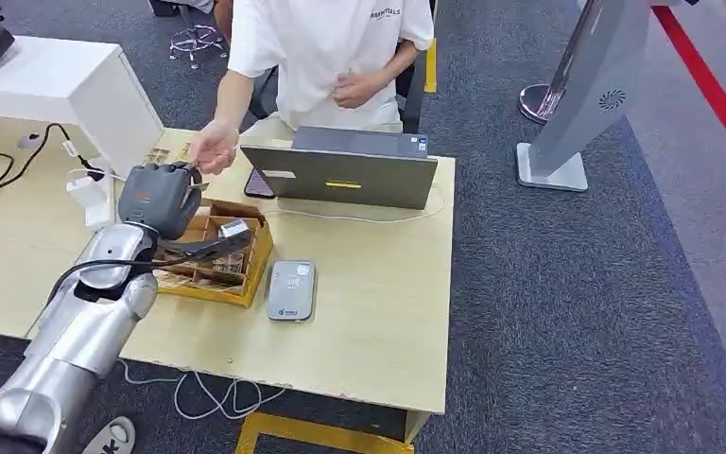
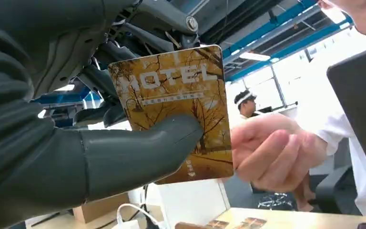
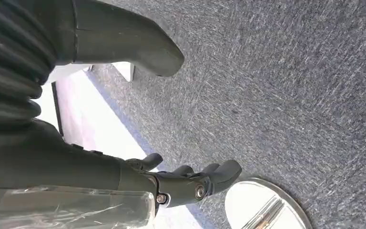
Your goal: Pass the card to the sensor for recognition and then transmit it.
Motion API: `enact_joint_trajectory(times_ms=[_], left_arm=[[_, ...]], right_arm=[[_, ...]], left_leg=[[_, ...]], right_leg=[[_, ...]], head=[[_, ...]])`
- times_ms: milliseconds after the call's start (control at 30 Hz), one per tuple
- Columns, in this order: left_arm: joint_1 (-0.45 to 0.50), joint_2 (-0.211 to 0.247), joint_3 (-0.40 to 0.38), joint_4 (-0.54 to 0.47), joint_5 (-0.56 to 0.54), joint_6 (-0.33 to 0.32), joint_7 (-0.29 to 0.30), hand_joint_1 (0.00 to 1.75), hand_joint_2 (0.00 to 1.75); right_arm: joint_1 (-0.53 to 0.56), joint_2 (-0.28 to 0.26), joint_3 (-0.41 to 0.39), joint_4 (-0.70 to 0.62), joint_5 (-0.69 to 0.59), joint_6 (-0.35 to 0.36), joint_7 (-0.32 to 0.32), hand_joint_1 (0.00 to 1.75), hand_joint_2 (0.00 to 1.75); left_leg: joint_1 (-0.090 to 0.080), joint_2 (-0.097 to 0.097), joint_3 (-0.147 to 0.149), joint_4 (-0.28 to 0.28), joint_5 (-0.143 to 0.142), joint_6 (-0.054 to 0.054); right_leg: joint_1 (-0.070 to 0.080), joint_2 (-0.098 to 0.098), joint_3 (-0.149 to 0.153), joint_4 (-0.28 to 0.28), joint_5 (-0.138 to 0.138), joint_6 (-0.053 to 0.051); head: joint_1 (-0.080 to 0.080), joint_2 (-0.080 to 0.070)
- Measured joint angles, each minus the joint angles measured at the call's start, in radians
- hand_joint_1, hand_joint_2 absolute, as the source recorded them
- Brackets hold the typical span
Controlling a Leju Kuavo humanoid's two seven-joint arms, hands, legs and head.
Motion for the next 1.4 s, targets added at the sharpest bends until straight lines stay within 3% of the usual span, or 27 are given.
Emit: enact_joint_trajectory(times_ms=[300, 633, 1067, 1233, 1400], left_arm=[[0.002, -0.029, -0.027, -0.018, -0.028, 0.026, 0.014, 1.75, 1.75], [0.085, -0.073, -0.122, -0.199, -0.053, 0.033, -0.021, 1.75, 1.75], [0.103, -0.076, -0.147, -0.248, -0.052, 0.033, -0.021, 1.75, 1.75], [0.116, -0.081, -0.178, -0.267, -0.058, 0.001, -0.038, 1.75, 1.75], [0.130, -0.087, -0.214, -0.273, -0.062, -0.031, -0.018, 1.75, 1.75]], right_arm=[[0.000, 0.001, -0.015, 0.000, 0.004, 0.000, 0.007, 0.00, 1.75], [-0.002, 0.008, -0.042, 0.000, 0.012, 0.000, 0.008, 0.00, 1.75], [-0.001, 0.008, -0.049, 0.000, 0.012, 0.000, 0.008, 0.00, 1.75], [-0.002, 0.009, -0.054, 0.000, 0.014, 0.000, 0.008, 0.00, 1.75], [-0.002, 0.010, -0.066, 0.000, 0.023, 0.000, 0.008, 0.00, 1.75]], left_leg=[[0.000, 0.000, 0.000, 0.000, 0.000, 0.000], [-0.001, 0.000, 0.000, 0.000, 0.000, 0.000], [-0.001, 0.000, 0.000, 0.000, 0.000, 0.000], [-0.001, 0.000, 0.000, 0.000, 0.000, 0.000], [-0.001, 0.000, 0.000, 0.000, 0.000, 0.000]], right_leg=[[0.000, 0.000, 0.000, 0.000, 0.000, 0.000], [0.000, 0.000, 0.000, 0.000, 0.000, 0.000], [0.000, 0.000, 0.000, 0.000, 0.000, 0.000], [0.000, 0.000, 0.000, 0.000, 0.000, 0.000], [0.000, 0.000, 0.000, 0.000, 0.000, 0.000]], head=[[0.000, 0.000], [0.000, 0.000], [0.000, 0.000], [0.000, 0.000], [0.000, 0.000]])
